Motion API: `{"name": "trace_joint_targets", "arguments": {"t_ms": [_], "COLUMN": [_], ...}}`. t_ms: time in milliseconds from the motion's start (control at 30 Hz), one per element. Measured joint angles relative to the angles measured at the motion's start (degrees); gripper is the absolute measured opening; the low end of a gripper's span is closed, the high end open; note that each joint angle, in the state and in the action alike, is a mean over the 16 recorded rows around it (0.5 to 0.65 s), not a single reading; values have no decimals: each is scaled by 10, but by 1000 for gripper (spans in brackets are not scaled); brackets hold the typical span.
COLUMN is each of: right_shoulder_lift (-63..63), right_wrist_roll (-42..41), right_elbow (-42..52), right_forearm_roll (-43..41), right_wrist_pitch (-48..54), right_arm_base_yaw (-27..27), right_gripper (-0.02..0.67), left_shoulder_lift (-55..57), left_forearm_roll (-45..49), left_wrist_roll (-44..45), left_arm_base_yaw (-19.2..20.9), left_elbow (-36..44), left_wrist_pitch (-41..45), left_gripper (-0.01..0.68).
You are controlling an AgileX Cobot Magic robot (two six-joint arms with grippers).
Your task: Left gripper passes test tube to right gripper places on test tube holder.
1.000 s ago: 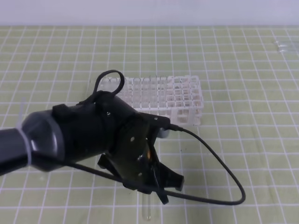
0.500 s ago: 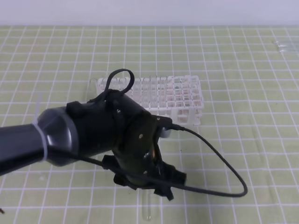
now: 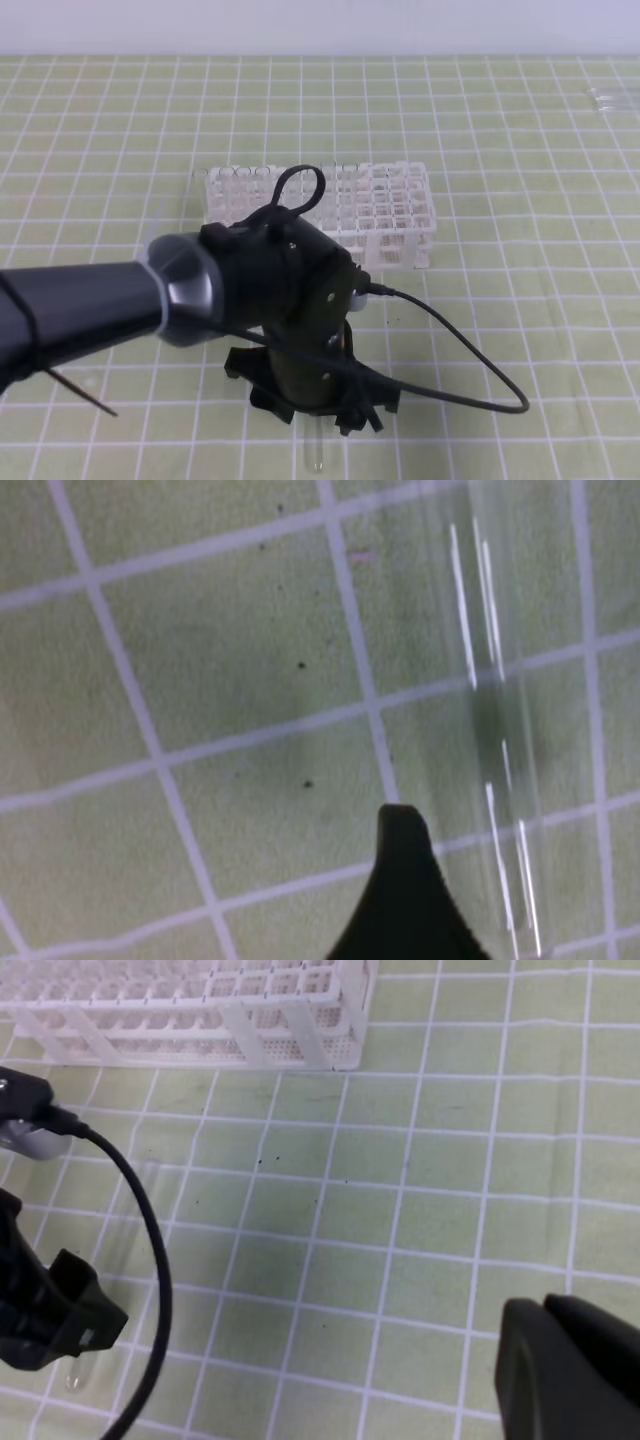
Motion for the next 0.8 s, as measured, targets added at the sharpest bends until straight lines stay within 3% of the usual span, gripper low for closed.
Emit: {"name": "trace_joint_targets", "arguments": {"t_ms": [800], "right_shoulder_lift": [2], "right_wrist_roll": [-1], "right_elbow": [0], "right_forearm_roll": [0], "right_wrist_pitch": [-12], "right_arm_base_yaw": [23], "right_gripper": [-2], "left_shoulder_lift": [65], "left_forearm_roll": [3], "left_wrist_roll": [20], "left_arm_base_yaw": [0], "left_elbow": [-34], "left_wrist_pitch": [21], "left_gripper": [31]}}
